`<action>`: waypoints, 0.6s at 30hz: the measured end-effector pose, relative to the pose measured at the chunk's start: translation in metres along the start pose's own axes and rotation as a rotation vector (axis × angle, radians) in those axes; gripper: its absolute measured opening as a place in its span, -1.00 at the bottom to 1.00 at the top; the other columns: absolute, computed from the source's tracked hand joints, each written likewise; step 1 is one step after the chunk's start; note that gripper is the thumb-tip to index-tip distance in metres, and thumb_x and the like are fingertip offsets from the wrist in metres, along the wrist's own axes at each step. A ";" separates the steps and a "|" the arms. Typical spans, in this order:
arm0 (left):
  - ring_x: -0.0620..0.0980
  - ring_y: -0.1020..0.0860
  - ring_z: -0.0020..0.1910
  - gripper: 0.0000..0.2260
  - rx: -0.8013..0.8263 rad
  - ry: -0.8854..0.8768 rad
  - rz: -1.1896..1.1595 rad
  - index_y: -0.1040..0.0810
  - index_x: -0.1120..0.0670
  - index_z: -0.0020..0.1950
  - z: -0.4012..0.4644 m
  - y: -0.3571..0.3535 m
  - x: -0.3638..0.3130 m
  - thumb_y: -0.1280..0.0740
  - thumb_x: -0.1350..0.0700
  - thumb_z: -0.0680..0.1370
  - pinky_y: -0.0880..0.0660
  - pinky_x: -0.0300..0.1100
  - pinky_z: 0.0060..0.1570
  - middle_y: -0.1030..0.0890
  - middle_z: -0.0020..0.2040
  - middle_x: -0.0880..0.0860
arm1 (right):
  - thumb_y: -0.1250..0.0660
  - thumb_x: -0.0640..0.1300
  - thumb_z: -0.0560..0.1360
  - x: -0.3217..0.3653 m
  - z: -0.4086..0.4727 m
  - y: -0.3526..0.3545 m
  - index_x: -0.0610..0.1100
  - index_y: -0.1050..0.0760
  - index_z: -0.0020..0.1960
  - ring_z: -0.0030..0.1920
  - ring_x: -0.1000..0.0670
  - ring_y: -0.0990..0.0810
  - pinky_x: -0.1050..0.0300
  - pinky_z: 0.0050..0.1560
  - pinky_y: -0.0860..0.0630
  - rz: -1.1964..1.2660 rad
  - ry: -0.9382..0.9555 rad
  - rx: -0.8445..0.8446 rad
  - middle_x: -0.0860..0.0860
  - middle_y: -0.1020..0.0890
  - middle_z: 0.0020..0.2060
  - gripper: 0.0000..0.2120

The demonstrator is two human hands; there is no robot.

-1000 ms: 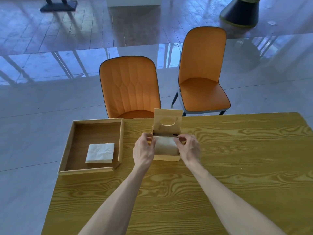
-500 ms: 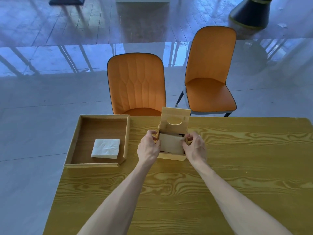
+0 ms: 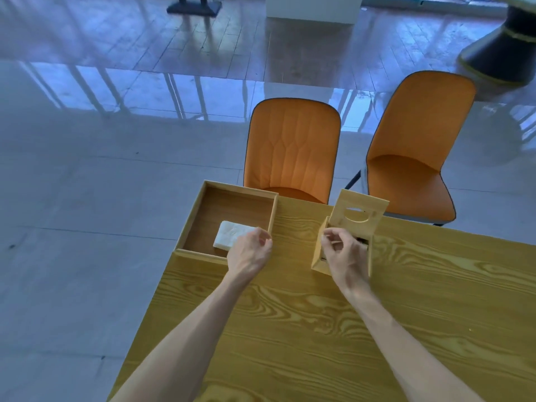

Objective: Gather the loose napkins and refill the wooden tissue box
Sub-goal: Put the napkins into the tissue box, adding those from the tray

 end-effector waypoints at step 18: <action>0.13 -0.50 0.33 -0.54 0.030 0.208 -0.049 -0.32 0.10 0.48 0.046 0.042 0.105 -0.27 0.01 0.61 -0.45 -0.02 0.26 -0.50 0.40 0.12 | -0.12 -0.16 0.63 0.079 -0.025 -0.210 -0.06 -0.39 0.40 0.26 -0.12 -0.52 -0.01 0.17 -0.48 -0.427 0.251 0.796 -0.11 -0.56 0.28 -0.65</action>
Point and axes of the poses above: each hand's wrist, its own z-axis towards the middle knuckle, its own y-axis out of the back of the hand, x = y × z, the point moved 9 cm from there along z, towards the middle knuckle
